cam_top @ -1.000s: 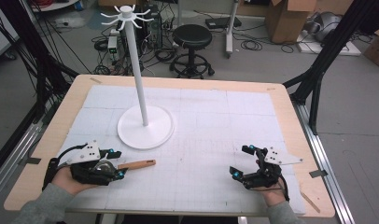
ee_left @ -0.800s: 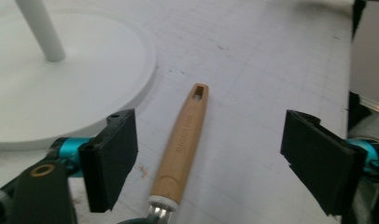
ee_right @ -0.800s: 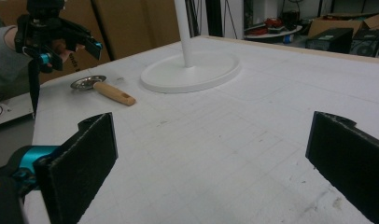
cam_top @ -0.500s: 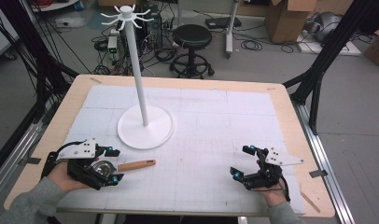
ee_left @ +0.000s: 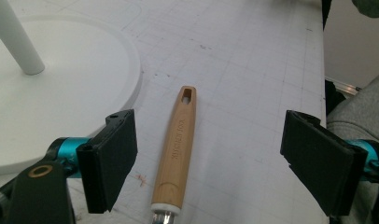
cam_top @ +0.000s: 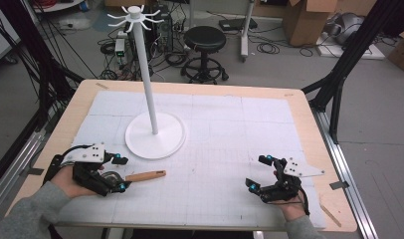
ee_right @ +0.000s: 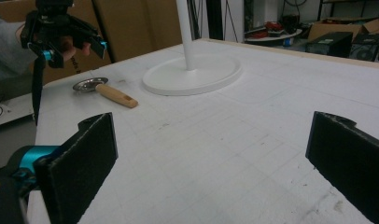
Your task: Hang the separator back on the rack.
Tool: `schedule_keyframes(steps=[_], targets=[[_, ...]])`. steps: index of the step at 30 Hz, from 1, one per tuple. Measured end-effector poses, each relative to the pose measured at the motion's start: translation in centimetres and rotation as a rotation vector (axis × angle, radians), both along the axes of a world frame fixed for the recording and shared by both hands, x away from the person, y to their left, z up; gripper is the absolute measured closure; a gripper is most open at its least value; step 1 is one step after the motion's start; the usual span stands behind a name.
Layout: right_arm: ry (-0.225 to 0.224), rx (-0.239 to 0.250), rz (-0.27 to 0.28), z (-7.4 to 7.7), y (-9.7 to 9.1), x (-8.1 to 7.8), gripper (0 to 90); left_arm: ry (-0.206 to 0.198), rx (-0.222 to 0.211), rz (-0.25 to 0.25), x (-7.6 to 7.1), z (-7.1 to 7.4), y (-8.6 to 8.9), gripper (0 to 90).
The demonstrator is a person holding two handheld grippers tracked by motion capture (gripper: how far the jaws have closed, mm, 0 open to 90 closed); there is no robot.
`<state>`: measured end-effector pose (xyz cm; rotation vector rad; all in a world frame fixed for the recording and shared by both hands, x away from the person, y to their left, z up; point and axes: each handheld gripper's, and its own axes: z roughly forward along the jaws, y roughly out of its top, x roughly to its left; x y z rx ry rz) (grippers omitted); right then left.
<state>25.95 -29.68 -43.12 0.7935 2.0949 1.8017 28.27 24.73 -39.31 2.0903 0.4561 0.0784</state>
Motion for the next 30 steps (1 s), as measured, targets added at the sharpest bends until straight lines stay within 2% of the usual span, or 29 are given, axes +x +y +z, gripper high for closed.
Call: schedule_keyframes(steps=[1,6,9,14,15,17,20,23,24,25,26,27,28,30], targets=[[0.001,-0.001,-0.001,0.0,0.0,0.0,1.2,-0.011,0.019,-0.013,0.1,0.2,-0.1,20.0],[0.000,-0.003,0.002,0.0,0.0,0.0,1.2,0.005,0.094,-0.031,0.8,0.8,-0.6,21.0],[0.002,-0.006,-0.003,0.0,-0.1,0.0,1.2,0.008,0.122,-0.044,1.1,1.1,-0.8,21.6],[0.003,-0.009,-0.004,0.1,-0.1,-0.2,1.2,0.028,0.143,-0.044,1.2,0.8,-0.9,21.6],[-0.002,-0.010,-0.001,0.1,0.0,-0.2,1.2,0.028,0.158,-0.049,1.3,0.7,-1.0,21.6],[-0.004,-0.017,-0.003,0.1,0.0,-0.2,1.2,0.052,0.173,-0.046,1.6,0.5,-1.2,21.6],[0.009,-0.023,-0.002,0.0,0.1,-0.2,1.2,0.070,0.201,-0.039,2.0,-0.1,-1.5,22.2],[0.003,-0.023,-0.003,0.1,0.1,-0.4,1.2,0.080,0.236,-0.039,2.2,-0.4,-1.7,22.3],[-0.006,-0.024,-0.004,0.1,0.0,-0.4,1.2,0.083,0.237,-0.043,2.2,-0.5,-1.7,22.3],[0.002,-0.017,-0.006,0.2,0.0,-0.5,1.2,0.075,0.256,-0.058,2.3,-0.5,-1.6,22.3],[0.006,-0.018,-0.006,0.2,0.0,-0.5,1.1,0.078,0.247,-0.051,2.3,-0.6,-1.7,22.4],[0.003,-0.022,-0.006,0.1,0.0,-0.5,1.2,0.076,0.262,-0.058,2.4,-0.6,-1.6,22.5],[0.003,-0.022,-0.007,0.1,0.0,-0.5,1.2,0.091,0.253,-0.048,2.3,-0.6,-1.7,22.5],[0.003,-0.023,-0.003,0.1,0.1,-0.5,1.2,0.107,0.266,-0.045,2.5,-0.7,-1.6,23.1]])
